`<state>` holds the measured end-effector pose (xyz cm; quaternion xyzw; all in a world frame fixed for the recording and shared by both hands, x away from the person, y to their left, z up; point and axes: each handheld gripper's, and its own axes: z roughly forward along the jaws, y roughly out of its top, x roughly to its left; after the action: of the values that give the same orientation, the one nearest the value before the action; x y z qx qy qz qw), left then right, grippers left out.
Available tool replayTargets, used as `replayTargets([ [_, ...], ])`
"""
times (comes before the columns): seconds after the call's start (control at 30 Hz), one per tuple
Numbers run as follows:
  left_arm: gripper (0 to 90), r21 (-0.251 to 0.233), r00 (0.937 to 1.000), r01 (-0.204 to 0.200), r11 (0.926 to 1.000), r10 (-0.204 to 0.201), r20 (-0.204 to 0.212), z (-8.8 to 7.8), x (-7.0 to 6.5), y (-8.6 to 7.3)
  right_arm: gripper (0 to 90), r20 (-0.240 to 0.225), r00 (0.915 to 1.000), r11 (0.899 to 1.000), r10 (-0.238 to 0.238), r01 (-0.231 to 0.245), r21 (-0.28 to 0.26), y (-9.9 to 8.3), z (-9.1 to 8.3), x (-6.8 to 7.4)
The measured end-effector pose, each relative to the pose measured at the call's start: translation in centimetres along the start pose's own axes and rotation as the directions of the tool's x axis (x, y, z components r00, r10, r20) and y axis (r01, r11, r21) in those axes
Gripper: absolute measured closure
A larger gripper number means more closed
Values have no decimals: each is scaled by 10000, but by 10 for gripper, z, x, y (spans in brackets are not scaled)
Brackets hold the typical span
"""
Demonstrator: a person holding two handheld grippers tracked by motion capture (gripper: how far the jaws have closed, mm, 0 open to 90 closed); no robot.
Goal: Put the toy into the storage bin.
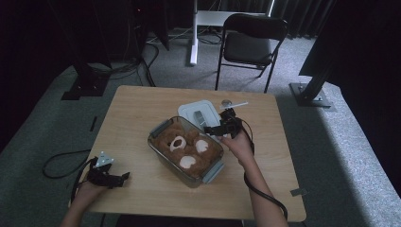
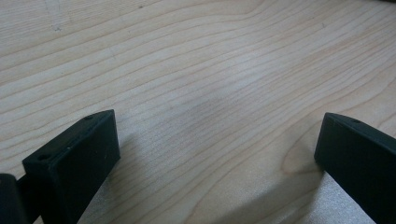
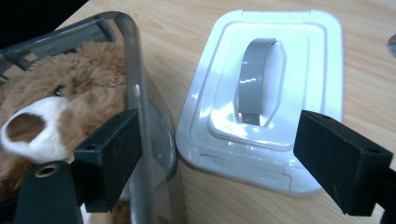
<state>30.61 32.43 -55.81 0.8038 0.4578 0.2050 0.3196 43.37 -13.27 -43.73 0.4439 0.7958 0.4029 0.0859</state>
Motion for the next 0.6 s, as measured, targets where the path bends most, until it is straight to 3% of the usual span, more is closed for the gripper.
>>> replayTargets([
  [0.23, 5, 1, 10000, -24, 10000, 24, 18, 0, 0, 0, 157, 77, 9982, 9982, 601, -601, 0, 7, 23, -13],
  [0.4, 5, 0, 10000, -30, 10000, 30, 25, 0, 0, 0, 157, 177, 9975, 9973, 691, -695, 226, 10, 42, -22],
  [0.47, 5, -6, 10000, -20, 10000, 20, 31, 0, 0, 0, 156, -127, 9966, 9964, 809, -805, 280, 10, 50, -26],
  [0.6, 4, -24, 10000, 14, 10000, -14, 56, 0, 0, 0, 154, 63, 9970, 9963, 774, -776, 366, 11, 64, -31],
])
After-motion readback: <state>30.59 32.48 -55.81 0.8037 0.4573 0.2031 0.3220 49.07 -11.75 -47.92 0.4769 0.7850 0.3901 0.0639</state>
